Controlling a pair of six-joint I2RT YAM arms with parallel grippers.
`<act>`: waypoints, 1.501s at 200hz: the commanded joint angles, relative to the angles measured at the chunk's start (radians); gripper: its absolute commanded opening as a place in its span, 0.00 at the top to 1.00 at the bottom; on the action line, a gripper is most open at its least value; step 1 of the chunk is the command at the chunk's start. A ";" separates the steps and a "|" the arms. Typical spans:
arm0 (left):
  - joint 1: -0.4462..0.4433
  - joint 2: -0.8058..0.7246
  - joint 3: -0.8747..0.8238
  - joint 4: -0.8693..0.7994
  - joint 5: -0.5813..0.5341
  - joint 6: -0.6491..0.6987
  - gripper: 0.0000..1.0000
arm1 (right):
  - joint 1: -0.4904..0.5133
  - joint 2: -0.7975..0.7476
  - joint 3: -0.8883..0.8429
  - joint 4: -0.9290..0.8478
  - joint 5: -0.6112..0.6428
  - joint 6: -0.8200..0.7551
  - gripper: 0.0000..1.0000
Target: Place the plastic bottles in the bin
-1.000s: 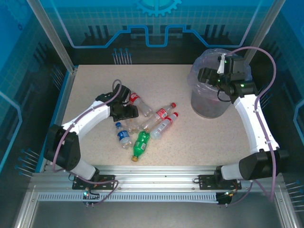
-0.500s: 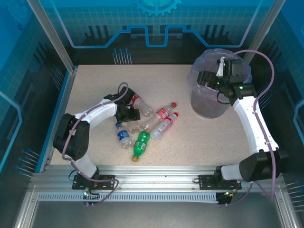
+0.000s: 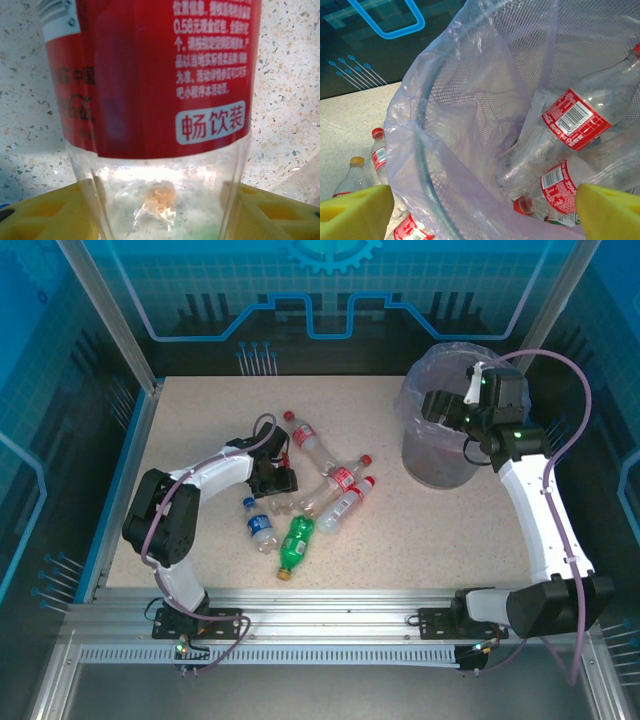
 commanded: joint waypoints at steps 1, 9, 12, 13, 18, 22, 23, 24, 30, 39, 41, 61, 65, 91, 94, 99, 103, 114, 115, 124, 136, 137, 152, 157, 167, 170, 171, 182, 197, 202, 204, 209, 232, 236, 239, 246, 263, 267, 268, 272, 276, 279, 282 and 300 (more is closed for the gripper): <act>0.000 -0.065 0.033 -0.046 -0.023 0.030 0.39 | 0.001 -0.027 -0.009 0.009 -0.032 0.033 0.06; 0.003 -0.096 0.038 -0.057 -0.035 0.046 0.39 | 0.016 -0.029 -0.007 0.016 -0.041 0.042 0.06; 0.004 -0.109 0.040 -0.062 -0.039 0.053 0.39 | 0.024 -0.031 -0.006 0.020 -0.044 0.046 0.06; 0.003 -0.113 0.040 -0.062 -0.040 0.055 0.39 | 0.027 -0.030 -0.006 0.021 -0.046 0.047 0.06; 0.004 -0.134 0.042 -0.064 -0.043 0.070 0.40 | 0.043 -0.028 -0.003 0.027 -0.050 0.055 0.06; 0.005 -0.152 0.045 -0.061 -0.045 0.083 0.40 | 0.058 -0.028 -0.001 0.031 -0.054 0.060 0.06; 0.005 -0.157 0.046 -0.061 -0.045 0.087 0.40 | 0.061 -0.026 0.001 0.033 -0.055 0.060 0.07; 0.005 -0.162 0.046 -0.059 -0.045 0.090 0.40 | 0.064 -0.025 0.002 0.034 -0.055 0.061 0.06; 0.004 -0.189 0.047 -0.046 -0.036 0.111 0.40 | 0.092 -0.018 0.009 0.043 -0.060 0.072 0.06; 0.005 -0.232 0.041 -0.010 -0.002 0.139 0.41 | 0.138 -0.004 0.021 0.059 -0.067 0.083 0.07; 0.004 -0.242 0.039 0.002 0.008 0.144 0.42 | 0.149 0.000 0.023 0.063 -0.068 0.085 0.07; 0.004 -0.321 0.004 0.135 0.135 0.171 0.44 | 0.262 0.055 0.066 0.096 -0.080 0.102 0.07; 0.002 -0.333 -0.004 0.162 0.162 0.174 0.45 | 0.282 0.068 0.075 0.104 -0.083 0.105 0.07; -0.008 -0.382 -0.063 0.323 0.313 0.194 0.47 | 0.381 0.150 0.108 0.194 -0.152 0.142 0.06; -0.009 -0.386 -0.069 0.341 0.328 0.197 0.48 | 0.388 0.160 0.111 0.204 -0.165 0.148 0.06; -0.012 -0.393 -0.080 0.367 0.351 0.200 0.48 | 0.399 0.177 0.118 0.218 -0.181 0.156 0.06; -0.014 -0.397 -0.088 0.388 0.369 0.203 0.48 | 0.408 0.190 0.122 0.226 -0.190 0.162 0.06; -0.017 -0.410 -0.111 0.441 0.409 0.201 0.48 | 0.421 0.222 0.136 0.248 -0.217 0.177 0.06; -0.018 -0.412 -0.113 0.445 0.411 0.201 0.48 | 0.421 0.224 0.137 0.249 -0.219 0.180 0.06; -0.021 -0.418 -0.126 0.475 0.432 0.201 0.48 | 0.425 0.242 0.141 0.276 -0.239 0.193 0.05; -0.022 -0.419 -0.136 0.500 0.459 0.204 0.48 | 0.425 0.264 0.139 0.309 -0.258 0.219 0.05; -0.023 -0.419 -0.137 0.504 0.461 0.205 0.48 | 0.425 0.266 0.140 0.311 -0.258 0.221 0.06; -0.028 -0.416 -0.147 0.538 0.489 0.208 0.47 | 0.430 0.296 0.151 0.320 -0.273 0.242 0.05; -0.030 -0.413 -0.149 0.548 0.500 0.211 0.46 | 0.431 0.307 0.154 0.323 -0.276 0.247 0.05; -0.033 -0.407 -0.150 0.562 0.517 0.216 0.45 | 0.432 0.323 0.156 0.332 -0.287 0.259 0.06; -0.035 -0.407 -0.151 0.568 0.520 0.216 0.45 | 0.432 0.327 0.155 0.337 -0.286 0.262 0.06; -0.035 -0.406 -0.151 0.569 0.521 0.217 0.45 | 0.432 0.328 0.154 0.337 -0.285 0.263 0.06; -0.042 -0.403 -0.159 0.598 0.531 0.217 0.45 | 0.432 0.341 0.150 0.351 -0.283 0.276 0.06; -0.048 -0.394 -0.164 0.630 0.538 0.218 0.45 | 0.430 0.358 0.149 0.366 -0.289 0.288 0.06; -0.050 -0.389 -0.161 0.633 0.541 0.220 0.45 | 0.431 0.366 0.150 0.371 -0.294 0.292 0.06; -0.050 -0.388 -0.160 0.634 0.542 0.222 0.45 | 0.430 0.368 0.151 0.374 -0.295 0.295 0.06; -0.052 -0.384 -0.156 0.636 0.544 0.226 0.45 | 0.429 0.374 0.151 0.378 -0.302 0.302 0.07; -0.061 -0.362 -0.133 0.623 0.545 0.238 0.45 | 0.425 0.393 0.155 0.398 -0.309 0.345 0.09; -0.061 -0.357 -0.129 0.621 0.546 0.238 0.45 | 0.427 0.394 0.156 0.400 -0.309 0.349 0.10; -0.061 -0.356 -0.127 0.620 0.546 0.239 0.45 | 0.428 0.396 0.156 0.402 -0.308 0.352 0.11; -0.063 -0.351 -0.124 0.619 0.545 0.242 0.45 | 0.428 0.395 0.154 0.406 -0.306 0.357 0.13; -0.068 -0.344 -0.119 0.618 0.540 0.251 0.45 | 0.425 0.397 0.154 0.415 -0.304 0.361 0.19; -0.070 -0.344 -0.118 0.618 0.539 0.252 0.45 | 0.425 0.397 0.156 0.413 -0.306 0.361 0.21; -0.069 -0.343 -0.118 0.618 0.539 0.252 0.45 | 0.425 0.397 0.157 0.413 -0.307 0.361 0.21; -0.070 -0.343 -0.118 0.618 0.538 0.251 0.45 | 0.423 0.399 0.159 0.410 -0.307 0.361 0.23; -0.070 -0.341 -0.118 0.618 0.538 0.252 0.45 | 0.423 0.399 0.160 0.408 -0.307 0.360 0.25; -0.069 -0.340 -0.116 0.618 0.538 0.250 0.45 | 0.423 0.400 0.163 0.406 -0.307 0.359 0.26; -0.070 -0.339 -0.115 0.618 0.537 0.249 0.45 | 0.423 0.401 0.164 0.404 -0.307 0.359 0.27; -0.070 -0.340 -0.114 0.621 0.531 0.247 0.44 | 0.422 0.397 0.163 0.400 -0.299 0.354 0.33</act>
